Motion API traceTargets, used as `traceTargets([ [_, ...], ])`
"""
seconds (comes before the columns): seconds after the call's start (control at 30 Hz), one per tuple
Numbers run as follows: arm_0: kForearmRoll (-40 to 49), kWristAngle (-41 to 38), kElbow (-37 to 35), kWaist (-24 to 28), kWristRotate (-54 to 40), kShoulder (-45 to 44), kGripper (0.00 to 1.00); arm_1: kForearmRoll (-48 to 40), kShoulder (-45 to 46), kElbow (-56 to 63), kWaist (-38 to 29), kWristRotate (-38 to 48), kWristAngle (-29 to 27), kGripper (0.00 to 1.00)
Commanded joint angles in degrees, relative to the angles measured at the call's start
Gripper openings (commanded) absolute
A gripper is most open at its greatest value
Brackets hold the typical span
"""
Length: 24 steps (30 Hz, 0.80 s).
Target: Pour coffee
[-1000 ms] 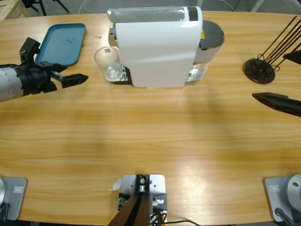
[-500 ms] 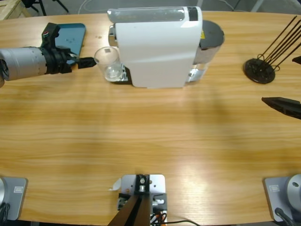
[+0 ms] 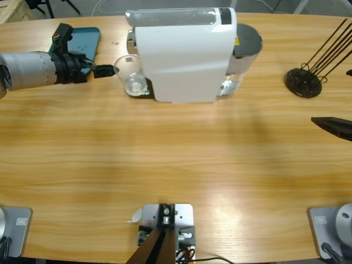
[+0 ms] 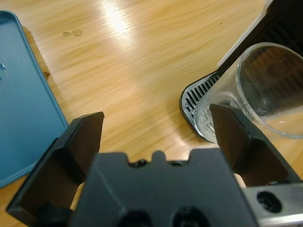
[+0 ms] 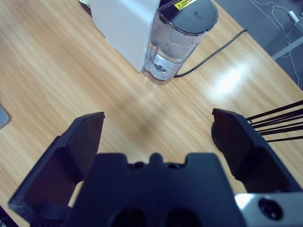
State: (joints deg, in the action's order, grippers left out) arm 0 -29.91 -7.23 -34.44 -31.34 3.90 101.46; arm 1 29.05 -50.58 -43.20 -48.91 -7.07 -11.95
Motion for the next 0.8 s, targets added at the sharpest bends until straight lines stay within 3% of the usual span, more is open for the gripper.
traceTargets([
  [0.03,13.52,2.12,2.47,1.58,1.29,-11.14,0.968,6.14,0.92,-3.73,0.57,1.01,1.58,1.000],
  [0.17,28.89,2.52,-2.54,3.32,1.82,-18.98,0.968,8.93,0.34,-5.37,0.57,0.92,2.28,1.000],
  [0.3,51.39,5.21,-13.53,3.29,0.55,-23.13,0.964,12.98,-1.73,-9.22,0.57,0.25,6.15,1.000],
  [0.4,53.48,8.66,-12.82,2.46,-2.53,-25.29,0.956,14.45,-6.90,-12.75,1.33,-1.28,8.84,1.000],
  [0.6,49.22,9.36,-6.21,0.63,-4.81,-35.71,0.955,21.92,-22.37,-27.76,13.11,-5.41,19.60,0.981],
  [0.63,47.15,9.32,-4.54,0.58,-4.78,-36.73,0.954,23.05,-25.13,-30.89,15.94,-5.41,22.27,0.939],
  [0.7,43.23,9.48,-1.24,-0.84,-4.60,-36.82,0.944,24.21,-29.13,-35.52,18.77,-5.41,23.76,0.678],
  [0.77,43.00,10.26,0.03,-2.78,-3.84,-35.77,0.932,25.30,-32.76,-40.81,20.31,-5.27,23.81,0.518],
  [0.8,43.00,12.12,0.52,-3.87,-3.00,-35.71,0.931,26.62,-34.64,-43.37,20.72,-5.23,23.85,0.380],
])
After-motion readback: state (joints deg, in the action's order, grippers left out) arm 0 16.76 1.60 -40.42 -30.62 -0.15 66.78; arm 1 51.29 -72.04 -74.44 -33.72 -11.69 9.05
